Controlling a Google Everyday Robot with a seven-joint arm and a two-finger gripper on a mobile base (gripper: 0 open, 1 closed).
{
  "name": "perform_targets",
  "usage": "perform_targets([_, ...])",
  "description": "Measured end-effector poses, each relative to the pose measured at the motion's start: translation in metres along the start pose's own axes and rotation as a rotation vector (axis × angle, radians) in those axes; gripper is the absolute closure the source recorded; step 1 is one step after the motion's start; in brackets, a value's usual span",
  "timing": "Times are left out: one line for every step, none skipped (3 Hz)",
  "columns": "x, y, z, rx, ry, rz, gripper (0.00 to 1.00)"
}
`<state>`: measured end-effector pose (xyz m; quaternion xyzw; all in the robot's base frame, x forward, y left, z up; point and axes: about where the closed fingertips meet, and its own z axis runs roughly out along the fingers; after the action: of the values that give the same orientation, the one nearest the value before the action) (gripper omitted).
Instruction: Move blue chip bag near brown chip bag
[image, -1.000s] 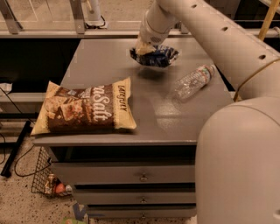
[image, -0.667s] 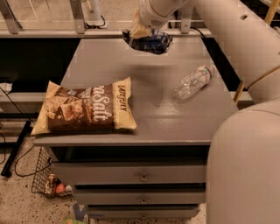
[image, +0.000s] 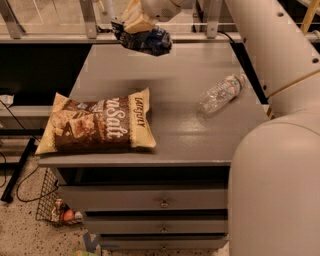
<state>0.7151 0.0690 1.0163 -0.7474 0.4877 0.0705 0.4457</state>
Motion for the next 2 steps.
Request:
perform_targets([-0.034, 0.013, 0.014, -0.073, -0.117, -0.027, 1.00])
perform_targets([-0.056, 0.029, 0.028, -0.142, -0.168, -0.041, 1.00])
